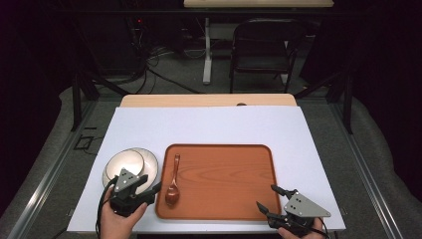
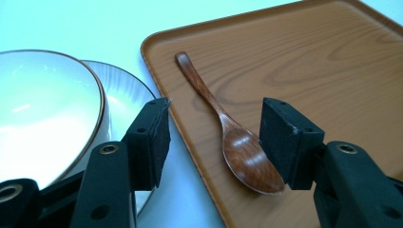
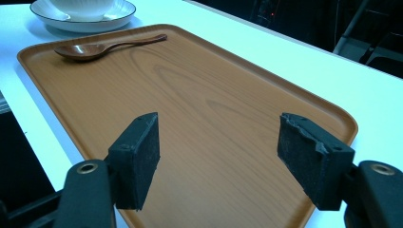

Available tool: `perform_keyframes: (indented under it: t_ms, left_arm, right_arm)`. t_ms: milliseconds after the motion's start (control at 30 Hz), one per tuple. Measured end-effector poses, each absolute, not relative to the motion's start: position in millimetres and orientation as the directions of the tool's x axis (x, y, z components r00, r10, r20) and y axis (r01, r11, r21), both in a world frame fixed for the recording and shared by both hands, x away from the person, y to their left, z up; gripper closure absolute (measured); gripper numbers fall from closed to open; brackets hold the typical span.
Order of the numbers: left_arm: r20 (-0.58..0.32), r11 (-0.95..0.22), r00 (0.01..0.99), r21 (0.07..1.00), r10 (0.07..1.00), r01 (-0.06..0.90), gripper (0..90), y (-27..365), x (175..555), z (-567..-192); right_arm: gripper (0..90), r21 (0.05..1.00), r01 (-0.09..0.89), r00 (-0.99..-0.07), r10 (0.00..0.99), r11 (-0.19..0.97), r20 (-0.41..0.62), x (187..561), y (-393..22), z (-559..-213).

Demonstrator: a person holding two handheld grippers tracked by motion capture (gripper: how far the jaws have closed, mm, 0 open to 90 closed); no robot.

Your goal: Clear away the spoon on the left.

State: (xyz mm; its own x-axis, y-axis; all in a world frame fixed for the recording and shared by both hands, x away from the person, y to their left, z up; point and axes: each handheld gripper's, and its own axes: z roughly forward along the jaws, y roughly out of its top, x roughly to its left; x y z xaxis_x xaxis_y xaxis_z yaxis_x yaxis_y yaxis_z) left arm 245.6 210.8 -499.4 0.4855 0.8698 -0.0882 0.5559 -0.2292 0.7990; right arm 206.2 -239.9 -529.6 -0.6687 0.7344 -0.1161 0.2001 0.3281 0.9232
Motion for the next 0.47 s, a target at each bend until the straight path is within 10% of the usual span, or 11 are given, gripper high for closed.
perform_keyframes:
  t_ms: [467]
  left_arm:
    - [-0.118, -0.2, 0.492, 0.813, 0.862, 0.546, 44.1, 215.2, 240.2, -508.8]
  right_arm:
    - [30.3, 0.918, 0.204, -0.667, 0.734, 0.341, -0.125, 207.0, -239.1, -530.8]
